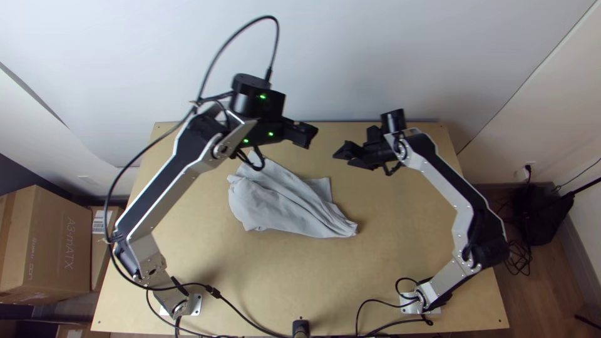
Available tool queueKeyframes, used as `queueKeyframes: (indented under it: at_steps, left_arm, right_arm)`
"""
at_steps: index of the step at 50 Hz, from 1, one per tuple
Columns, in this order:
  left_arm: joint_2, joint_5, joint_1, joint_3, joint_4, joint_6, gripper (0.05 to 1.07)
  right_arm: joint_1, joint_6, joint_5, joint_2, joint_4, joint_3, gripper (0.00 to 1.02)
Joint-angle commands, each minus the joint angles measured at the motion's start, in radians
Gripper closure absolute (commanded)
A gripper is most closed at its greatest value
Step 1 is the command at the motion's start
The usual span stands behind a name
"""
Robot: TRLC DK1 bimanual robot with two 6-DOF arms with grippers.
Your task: Fold the t-shirt
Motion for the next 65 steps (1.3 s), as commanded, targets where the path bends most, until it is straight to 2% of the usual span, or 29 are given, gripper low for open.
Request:
queueKeyframes:
  at_steps: [1, 21, 23, 27, 28, 50, 65]
  left_arm:
    - [-0.067, 0.014, 0.04, 0.003, -0.03, -0.007, 0.09]
    - [-0.189, 0.014, 0.158, -0.095, -0.055, -0.006, 0.09]
    - [-0.2, 0.014, 0.165, -0.104, -0.055, -0.003, 0.09]
    - [-0.216, 0.014, 0.176, -0.107, -0.056, 0.004, 0.09]
    - [-0.219, 0.014, 0.178, -0.107, -0.056, 0.008, 0.09]
    - [-0.251, 0.014, 0.242, -0.107, -0.078, 0.051, 0.09]
    - [-0.268, 0.014, 0.26, -0.12, -0.095, 0.053, 0.09]
  right_arm:
    - [0.059, -0.021, 0.012, 0.079, -0.01, 0.056, 0.16]
    - [0.214, -0.044, 0.082, 0.346, -0.012, 0.288, 0.16]
    - [0.228, -0.042, 0.096, 0.371, -0.024, 0.314, 0.22]
    - [0.25, -0.041, 0.13, 0.409, -0.027, 0.352, 0.43]
    - [0.254, -0.042, 0.131, 0.418, -0.027, 0.361, 0.45]
    - [0.288, -0.033, 0.185, 0.599, -0.065, 0.555, 0.44]
    - [0.313, -0.039, 0.183, 0.648, -0.107, 0.585, 0.45]
